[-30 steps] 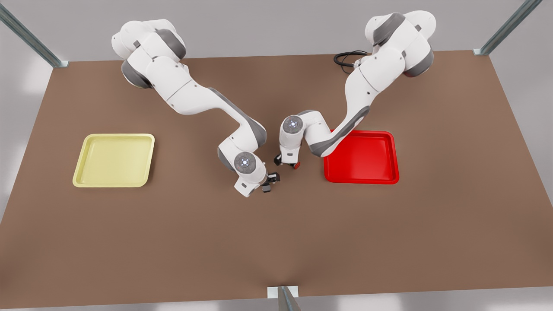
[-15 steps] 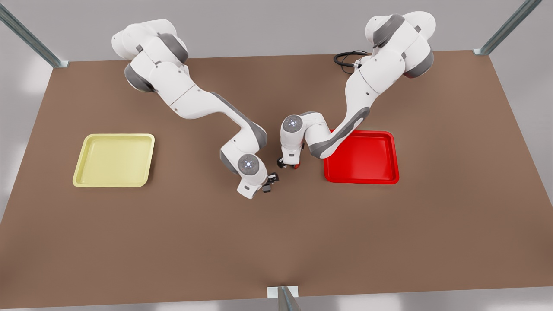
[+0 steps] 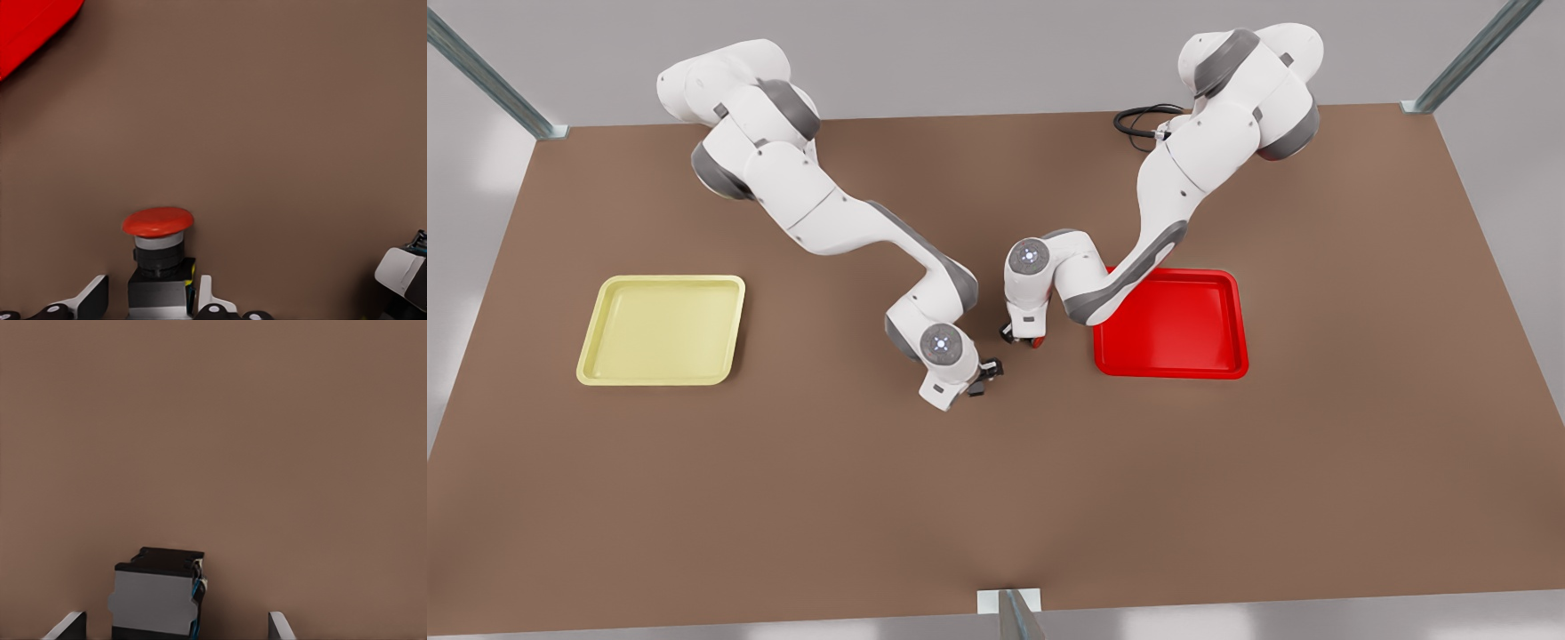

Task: Place the switches on the corresponding trays according to their colors

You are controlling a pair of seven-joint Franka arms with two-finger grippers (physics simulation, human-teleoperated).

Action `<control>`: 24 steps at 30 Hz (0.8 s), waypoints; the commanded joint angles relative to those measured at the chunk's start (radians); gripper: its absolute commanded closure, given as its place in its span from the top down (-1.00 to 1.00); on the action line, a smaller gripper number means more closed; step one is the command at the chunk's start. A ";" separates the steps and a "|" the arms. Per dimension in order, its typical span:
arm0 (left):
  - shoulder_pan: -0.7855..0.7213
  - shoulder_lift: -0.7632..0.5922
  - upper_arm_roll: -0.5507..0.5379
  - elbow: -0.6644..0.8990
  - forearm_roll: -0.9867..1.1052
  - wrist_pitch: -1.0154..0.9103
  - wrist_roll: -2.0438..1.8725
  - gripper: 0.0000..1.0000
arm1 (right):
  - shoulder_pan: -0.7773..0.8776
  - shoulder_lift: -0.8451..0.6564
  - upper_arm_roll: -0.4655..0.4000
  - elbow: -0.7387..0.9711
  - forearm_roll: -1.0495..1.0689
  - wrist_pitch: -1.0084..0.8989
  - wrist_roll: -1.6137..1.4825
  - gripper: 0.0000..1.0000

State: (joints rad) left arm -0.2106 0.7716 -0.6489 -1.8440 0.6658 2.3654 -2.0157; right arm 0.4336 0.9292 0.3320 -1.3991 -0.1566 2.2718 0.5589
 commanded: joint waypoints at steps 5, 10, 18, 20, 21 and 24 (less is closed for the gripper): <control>0.000 0.002 0.000 0.002 -0.020 0.003 0.000 0.18 | -0.001 -0.001 0.001 0.000 0.000 0.000 -0.001 1.00; -0.001 0.003 0.000 0.002 -0.020 0.003 -0.008 0.11 | -0.003 -0.004 -0.019 0.009 -0.004 -0.003 -0.002 1.00; -0.009 0.003 0.000 0.002 -0.021 0.005 -0.028 0.04 | -0.001 0.005 -0.019 0.026 -0.004 -0.009 -0.007 0.57; -0.009 0.003 0.000 0.003 -0.021 0.005 -0.028 0.00 | 0.000 0.007 -0.019 0.025 -0.004 -0.009 -0.005 0.55; -0.009 0.003 -0.002 0.003 -0.021 0.005 -0.029 0.00 | 0.001 0.011 -0.019 0.026 -0.004 -0.006 -0.007 0.52; -0.012 0.003 0.000 0.003 -0.021 0.005 -0.029 0.00 | 0.001 0.011 -0.019 0.034 -0.004 -0.015 -0.007 0.31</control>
State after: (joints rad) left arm -0.2224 0.7747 -0.6489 -1.8408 0.6403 2.3698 -2.0443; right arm 0.4341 0.9404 0.3129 -1.3653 -0.1611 2.2566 0.5523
